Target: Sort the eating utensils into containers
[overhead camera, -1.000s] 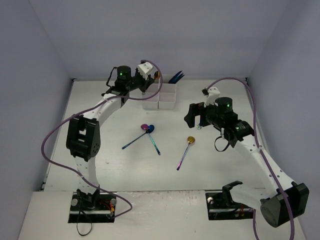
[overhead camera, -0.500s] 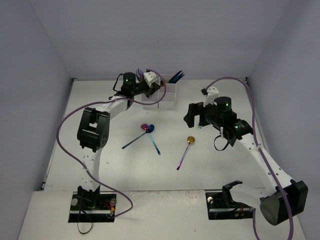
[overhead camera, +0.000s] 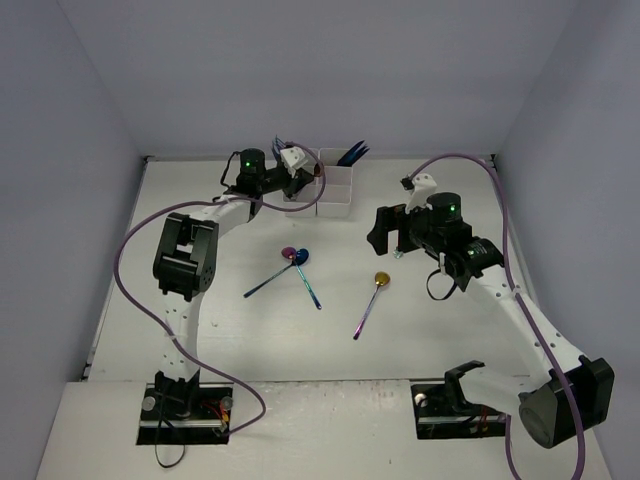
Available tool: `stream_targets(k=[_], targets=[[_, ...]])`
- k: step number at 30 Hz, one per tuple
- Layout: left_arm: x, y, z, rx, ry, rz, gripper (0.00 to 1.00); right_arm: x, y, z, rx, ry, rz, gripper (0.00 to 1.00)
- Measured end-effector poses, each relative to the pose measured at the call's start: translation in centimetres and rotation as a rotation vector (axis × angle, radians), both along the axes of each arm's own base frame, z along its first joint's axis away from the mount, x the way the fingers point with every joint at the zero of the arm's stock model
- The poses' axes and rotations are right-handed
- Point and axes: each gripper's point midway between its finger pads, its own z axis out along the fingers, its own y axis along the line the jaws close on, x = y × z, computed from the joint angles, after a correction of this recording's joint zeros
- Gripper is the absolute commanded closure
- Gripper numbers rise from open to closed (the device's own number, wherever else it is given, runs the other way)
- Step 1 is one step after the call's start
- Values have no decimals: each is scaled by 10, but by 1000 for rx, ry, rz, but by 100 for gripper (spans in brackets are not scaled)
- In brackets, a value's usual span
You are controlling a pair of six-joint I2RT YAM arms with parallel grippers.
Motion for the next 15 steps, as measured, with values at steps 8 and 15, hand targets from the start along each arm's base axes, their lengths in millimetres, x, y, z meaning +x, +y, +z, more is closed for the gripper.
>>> stream_targets(k=[8, 15], targets=[[-4, 5, -17, 11, 35, 10, 87, 0, 0, 0, 0, 1, 0, 0], [-7, 9, -28, 19, 62, 29, 72, 0, 1, 0, 2, 2, 2, 0]])
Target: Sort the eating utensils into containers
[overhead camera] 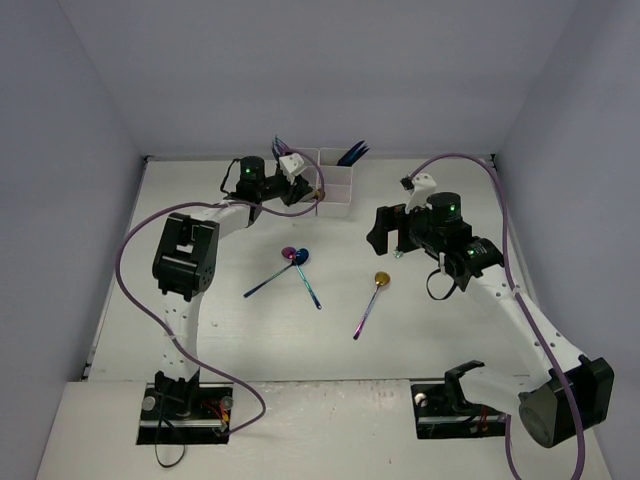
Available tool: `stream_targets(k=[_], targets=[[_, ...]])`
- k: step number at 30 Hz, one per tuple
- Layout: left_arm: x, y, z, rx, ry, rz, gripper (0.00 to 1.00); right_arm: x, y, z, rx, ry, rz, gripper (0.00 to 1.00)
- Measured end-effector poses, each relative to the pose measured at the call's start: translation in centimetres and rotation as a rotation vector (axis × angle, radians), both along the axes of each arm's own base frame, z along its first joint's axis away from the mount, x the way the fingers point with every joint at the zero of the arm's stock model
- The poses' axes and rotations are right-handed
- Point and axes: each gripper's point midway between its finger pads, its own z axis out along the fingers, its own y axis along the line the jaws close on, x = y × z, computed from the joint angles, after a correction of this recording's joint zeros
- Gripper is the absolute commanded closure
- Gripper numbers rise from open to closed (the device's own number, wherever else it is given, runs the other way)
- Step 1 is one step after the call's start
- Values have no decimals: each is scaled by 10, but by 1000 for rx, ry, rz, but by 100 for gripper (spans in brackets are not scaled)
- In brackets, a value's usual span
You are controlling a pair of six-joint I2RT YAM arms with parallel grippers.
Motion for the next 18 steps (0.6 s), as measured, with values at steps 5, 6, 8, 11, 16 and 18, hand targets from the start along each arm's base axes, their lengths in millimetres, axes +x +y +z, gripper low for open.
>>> stream_targets(k=[5, 6, 8, 11, 16, 18], targets=[[-2, 6, -10, 9, 34, 37, 66, 0, 0, 0, 3, 2, -1, 0], [-3, 7, -10, 11, 39, 48, 64, -1, 0, -1, 3, 4, -2, 0], [-4, 10, -4, 6, 45, 72, 62, -1, 0, -2, 4, 6, -3, 0], [-10, 16, 22, -13, 36, 108, 59, -1, 0, -1, 6, 5, -2, 0], [-38, 30, 98, -62, 3, 154, 57, -2, 1, -1, 8, 6, 3, 0], [-57, 37, 129, -84, -11, 170, 56, -2, 1, -1, 10, 7, 3, 0]])
